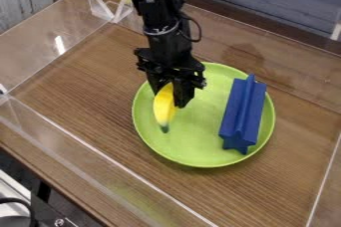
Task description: Put the banana in the green plate
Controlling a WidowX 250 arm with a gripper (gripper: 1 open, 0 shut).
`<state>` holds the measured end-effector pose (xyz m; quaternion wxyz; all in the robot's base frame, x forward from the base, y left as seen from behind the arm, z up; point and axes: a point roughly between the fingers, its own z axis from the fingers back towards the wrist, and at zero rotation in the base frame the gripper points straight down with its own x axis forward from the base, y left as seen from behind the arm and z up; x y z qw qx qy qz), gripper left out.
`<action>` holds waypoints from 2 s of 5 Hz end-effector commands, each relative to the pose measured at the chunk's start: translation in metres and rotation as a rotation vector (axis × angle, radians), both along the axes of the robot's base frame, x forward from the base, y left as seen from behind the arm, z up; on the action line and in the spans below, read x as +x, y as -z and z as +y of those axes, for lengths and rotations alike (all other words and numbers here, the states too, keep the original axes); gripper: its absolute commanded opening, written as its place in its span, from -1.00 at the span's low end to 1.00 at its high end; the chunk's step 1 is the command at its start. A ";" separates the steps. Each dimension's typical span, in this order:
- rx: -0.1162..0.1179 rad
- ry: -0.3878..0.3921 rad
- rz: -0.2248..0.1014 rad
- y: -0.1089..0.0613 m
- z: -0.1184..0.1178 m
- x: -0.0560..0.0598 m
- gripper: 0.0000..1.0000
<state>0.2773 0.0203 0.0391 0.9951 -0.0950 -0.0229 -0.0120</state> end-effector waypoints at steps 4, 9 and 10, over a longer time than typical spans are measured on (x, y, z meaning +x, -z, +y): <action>0.019 -0.006 -0.028 0.005 -0.001 0.015 -1.00; 0.023 -0.004 0.009 0.019 -0.006 0.017 -1.00; 0.025 -0.003 0.018 0.022 -0.007 0.016 -1.00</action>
